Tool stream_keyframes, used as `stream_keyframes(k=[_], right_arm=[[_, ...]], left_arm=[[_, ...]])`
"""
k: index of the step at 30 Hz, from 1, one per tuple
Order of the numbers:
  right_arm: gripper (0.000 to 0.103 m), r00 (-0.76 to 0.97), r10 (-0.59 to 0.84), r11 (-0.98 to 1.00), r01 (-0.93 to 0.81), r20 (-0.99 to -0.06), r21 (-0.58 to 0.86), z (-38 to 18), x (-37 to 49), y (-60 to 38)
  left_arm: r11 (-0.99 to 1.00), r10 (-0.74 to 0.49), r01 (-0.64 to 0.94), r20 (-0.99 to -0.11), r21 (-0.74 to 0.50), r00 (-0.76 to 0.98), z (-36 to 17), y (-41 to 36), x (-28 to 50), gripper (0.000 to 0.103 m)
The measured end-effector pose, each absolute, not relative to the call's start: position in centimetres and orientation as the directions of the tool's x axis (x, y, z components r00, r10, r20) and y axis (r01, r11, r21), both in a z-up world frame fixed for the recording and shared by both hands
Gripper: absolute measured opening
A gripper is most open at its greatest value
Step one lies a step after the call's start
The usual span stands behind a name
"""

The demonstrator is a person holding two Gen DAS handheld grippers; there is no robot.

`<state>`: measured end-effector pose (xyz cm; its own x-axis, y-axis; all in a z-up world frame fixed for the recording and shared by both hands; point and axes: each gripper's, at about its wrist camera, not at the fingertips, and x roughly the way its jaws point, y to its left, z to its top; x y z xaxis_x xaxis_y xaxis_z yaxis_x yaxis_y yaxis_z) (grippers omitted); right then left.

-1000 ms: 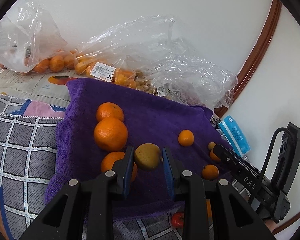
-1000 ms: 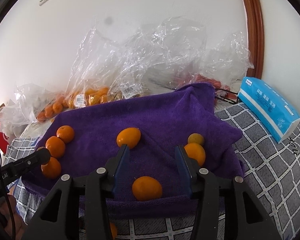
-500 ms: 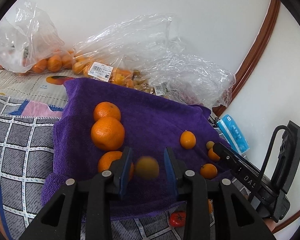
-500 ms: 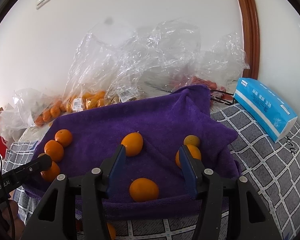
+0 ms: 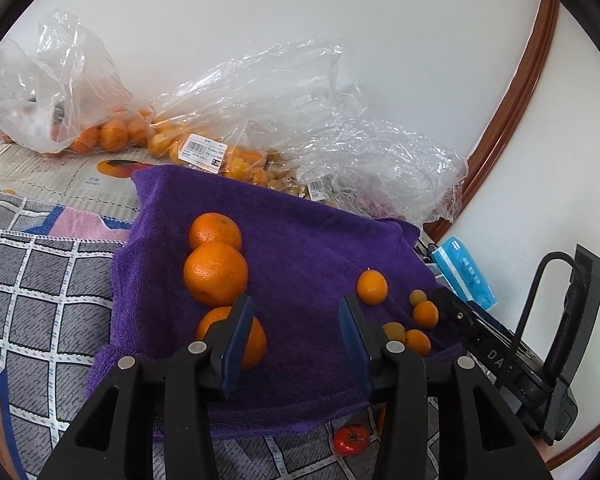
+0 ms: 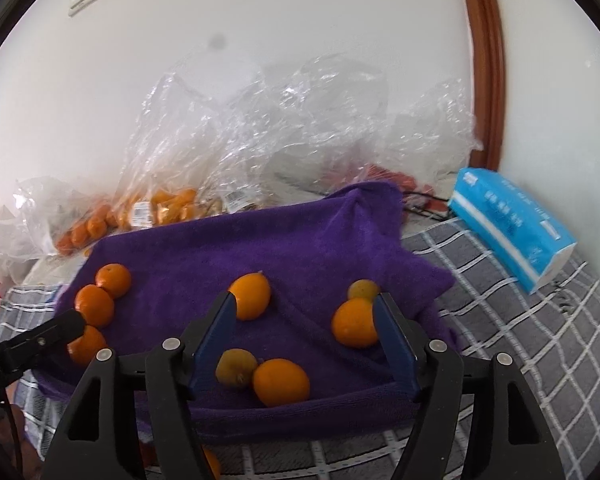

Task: Organize fruits
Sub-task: 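Open right gripper releasing yellow fruit while left gripper releases greenish fruit onto towel, then move both tools back to the bed and close on remaining fruits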

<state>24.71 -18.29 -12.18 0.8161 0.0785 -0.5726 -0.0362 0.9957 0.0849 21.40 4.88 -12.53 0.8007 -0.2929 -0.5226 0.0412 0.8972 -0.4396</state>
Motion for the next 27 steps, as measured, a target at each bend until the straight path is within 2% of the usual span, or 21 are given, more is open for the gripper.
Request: stream_keyframes(k=[10, 16, 23, 27], right_arm=[[0.071, 0.817, 0.099, 0.994, -0.051, -0.569, 0.099, -11.2, 24.3, -18.7], [0.071, 0.837, 0.068, 0.99, 0.012, -0.544, 0.141, -9.6, 23.1, -19.8], [0.071, 0.78, 0.14, 0.98, -0.023, -0.609, 0.196, -9.1, 21.5, -20.7], [0.065, 0.75, 0.159, 0.982, -0.056, -0.641, 0.179, -9.8, 19.9, -20.0]], left_arm=[[0.903, -0.2, -0.031, -0.483, -0.428, 0.852, -11.9, 5.9, 20.5, 0.042], [0.893, -0.189, -0.052, -0.478, -0.447, 0.858, -11.9, 6.7, 20.3, 0.041], [0.889, -0.134, -0.113, -0.488, -0.444, 0.862, -11.7, 7.8, 20.2, 0.041], [0.892, -0.112, -0.142, -0.514, -0.43, 0.851, -11.8, 8.1, 20.3, 0.042]])
